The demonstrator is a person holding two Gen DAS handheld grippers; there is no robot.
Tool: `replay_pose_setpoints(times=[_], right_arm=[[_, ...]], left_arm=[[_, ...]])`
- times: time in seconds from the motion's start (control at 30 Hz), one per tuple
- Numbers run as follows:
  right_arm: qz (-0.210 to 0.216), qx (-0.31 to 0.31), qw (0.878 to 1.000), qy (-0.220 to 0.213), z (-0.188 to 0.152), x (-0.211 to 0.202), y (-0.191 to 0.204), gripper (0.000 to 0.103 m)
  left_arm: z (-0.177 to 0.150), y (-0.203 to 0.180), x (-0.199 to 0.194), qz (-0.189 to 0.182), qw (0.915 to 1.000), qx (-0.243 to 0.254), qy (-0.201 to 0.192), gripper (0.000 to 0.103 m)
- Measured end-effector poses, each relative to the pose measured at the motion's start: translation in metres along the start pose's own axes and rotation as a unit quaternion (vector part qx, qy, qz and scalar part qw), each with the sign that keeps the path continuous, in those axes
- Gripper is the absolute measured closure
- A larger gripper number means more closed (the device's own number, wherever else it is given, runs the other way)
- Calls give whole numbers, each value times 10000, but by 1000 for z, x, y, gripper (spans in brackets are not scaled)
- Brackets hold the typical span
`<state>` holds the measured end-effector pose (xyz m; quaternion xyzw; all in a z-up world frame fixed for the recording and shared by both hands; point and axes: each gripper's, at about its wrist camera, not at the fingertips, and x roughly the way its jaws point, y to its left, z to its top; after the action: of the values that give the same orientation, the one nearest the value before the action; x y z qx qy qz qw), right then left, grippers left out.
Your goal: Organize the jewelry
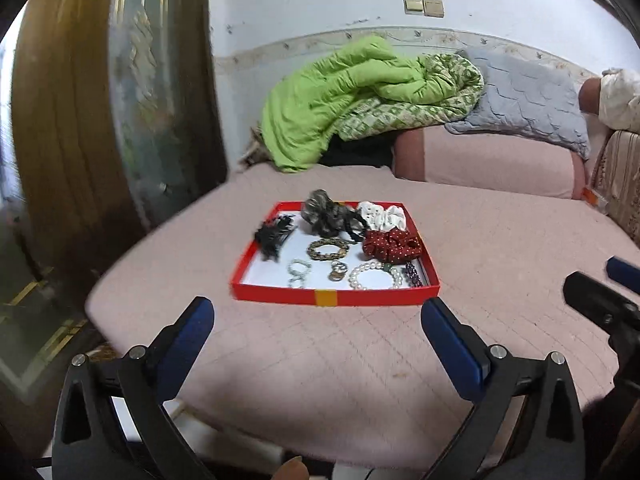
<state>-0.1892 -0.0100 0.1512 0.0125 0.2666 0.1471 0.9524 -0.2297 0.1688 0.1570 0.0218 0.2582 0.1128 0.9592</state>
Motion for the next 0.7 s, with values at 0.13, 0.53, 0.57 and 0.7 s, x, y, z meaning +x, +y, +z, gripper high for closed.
replay_pose_setpoints(times=[0.13,0.53,0.57,0.7], right_arm=[[-194,-54,9994,-293,-6,-38,1,8],[-396,130,9985,-355,-3,-58,1,7],[-386,170,9986,-313,-4,-55,0,7],[-449,149,9987,-202,-8,-47,1,7]], left_arm=[[-1,-9,-34,-54,9998,57,-200,0],[-16,-5,-24,-385,9990,-157,154,0],[-18,-4,-22,-351,9991,-167,170,0],[-20,1,-14,-293,9991,-188,248,0]])
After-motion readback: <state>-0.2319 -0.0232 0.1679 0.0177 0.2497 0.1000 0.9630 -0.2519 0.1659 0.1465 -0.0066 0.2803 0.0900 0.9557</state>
